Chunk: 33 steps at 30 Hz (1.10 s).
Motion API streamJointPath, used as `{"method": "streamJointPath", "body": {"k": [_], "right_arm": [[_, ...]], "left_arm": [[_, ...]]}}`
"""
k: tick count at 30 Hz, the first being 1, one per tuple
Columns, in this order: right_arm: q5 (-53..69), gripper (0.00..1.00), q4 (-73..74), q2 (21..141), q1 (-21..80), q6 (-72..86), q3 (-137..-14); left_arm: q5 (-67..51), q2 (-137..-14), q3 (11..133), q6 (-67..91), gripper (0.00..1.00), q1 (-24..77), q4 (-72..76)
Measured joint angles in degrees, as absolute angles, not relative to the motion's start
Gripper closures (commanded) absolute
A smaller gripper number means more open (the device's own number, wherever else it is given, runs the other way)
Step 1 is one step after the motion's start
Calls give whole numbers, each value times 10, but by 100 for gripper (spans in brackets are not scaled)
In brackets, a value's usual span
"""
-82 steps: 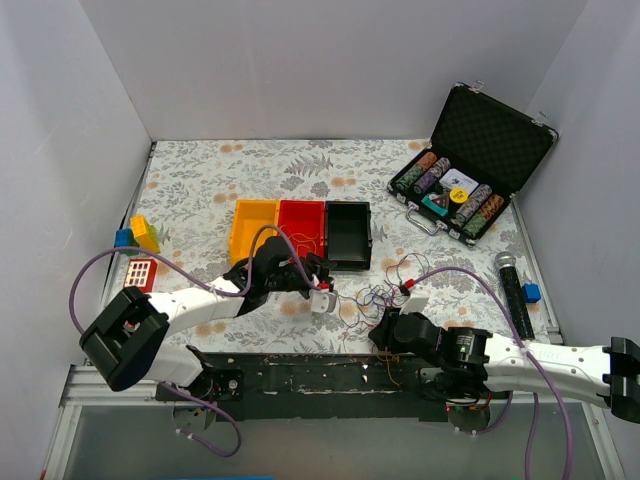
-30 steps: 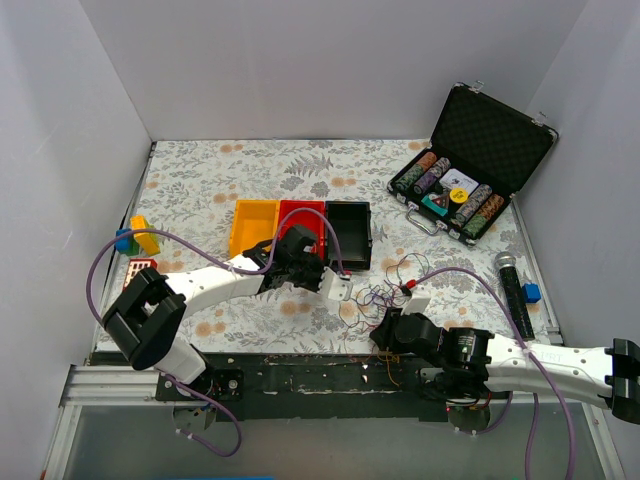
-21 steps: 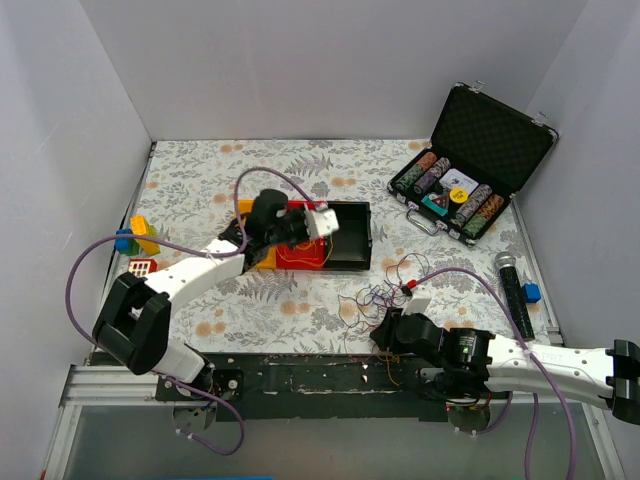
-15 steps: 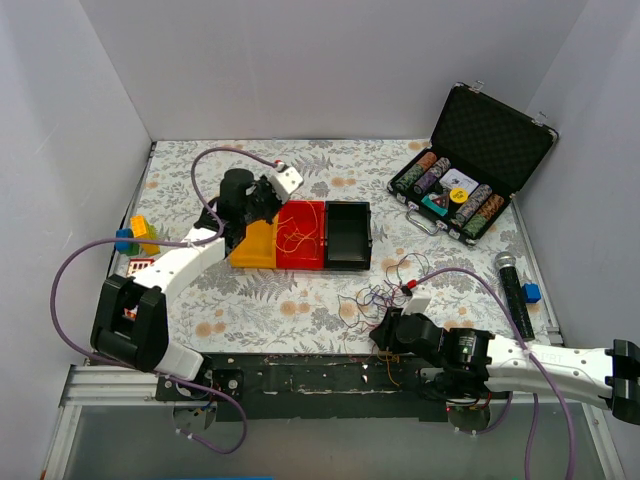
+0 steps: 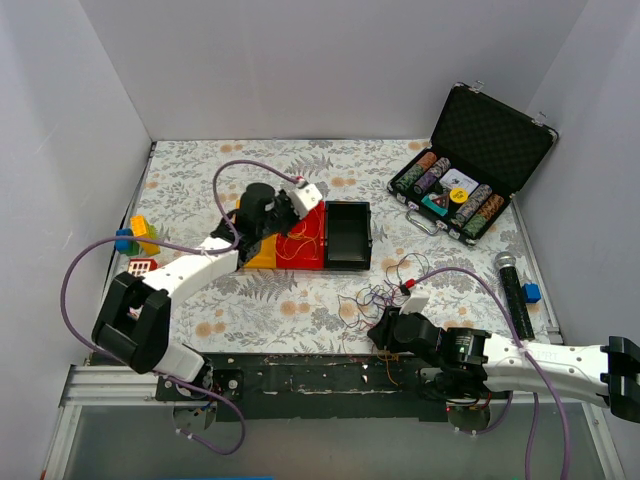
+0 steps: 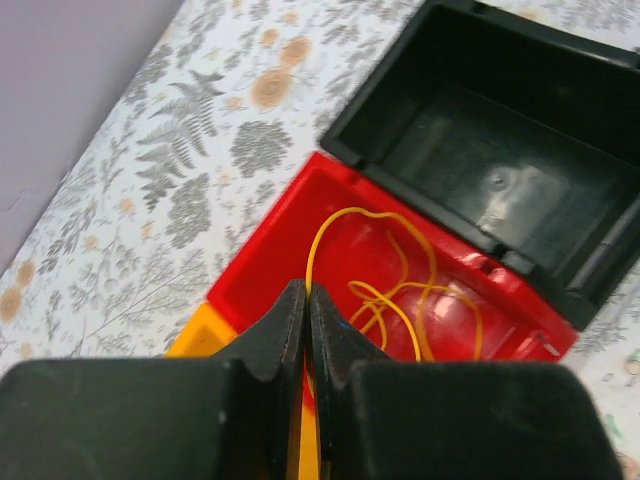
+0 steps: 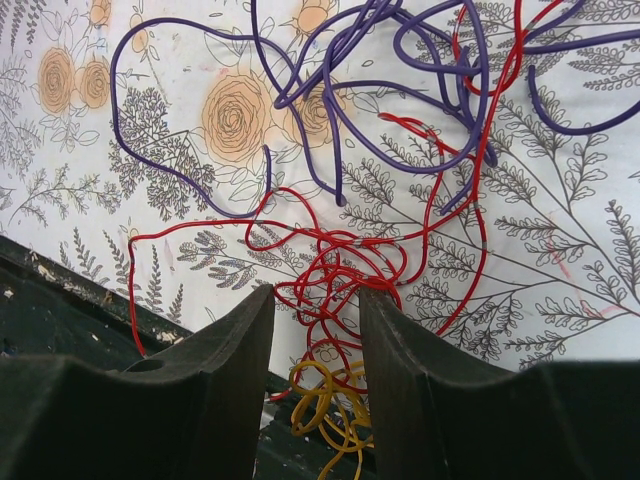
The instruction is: Untangle the cables
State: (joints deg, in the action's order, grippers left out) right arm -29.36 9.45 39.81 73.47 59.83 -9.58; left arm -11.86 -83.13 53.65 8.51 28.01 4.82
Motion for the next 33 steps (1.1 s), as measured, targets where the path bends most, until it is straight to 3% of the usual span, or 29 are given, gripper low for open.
{"method": "streamJointPath", "body": {"k": [5, 14, 18, 20, 29, 33], "right_arm": [[-294, 52, 95, 398, 735, 599, -96], [-294, 52, 105, 389, 735, 601, -96], [-294, 52, 105, 388, 735, 601, -96], [-294, 52, 105, 389, 735, 601, -96], [-294, 52, 103, 391, 735, 601, -96], [-294, 52, 103, 390, 735, 601, -96]], "left_arm": [[-38, -862, 529, 53, 100, 345, 64], [77, -956, 550, 38, 99, 346, 56], [82, -973, 588, 48, 81, 350, 30], [78, -983, 618, 60, 63, 353, 18], [45, -994, 690, 97, 22, 358, -62], [36, -982, 685, 98, 19, 357, -98]]}}
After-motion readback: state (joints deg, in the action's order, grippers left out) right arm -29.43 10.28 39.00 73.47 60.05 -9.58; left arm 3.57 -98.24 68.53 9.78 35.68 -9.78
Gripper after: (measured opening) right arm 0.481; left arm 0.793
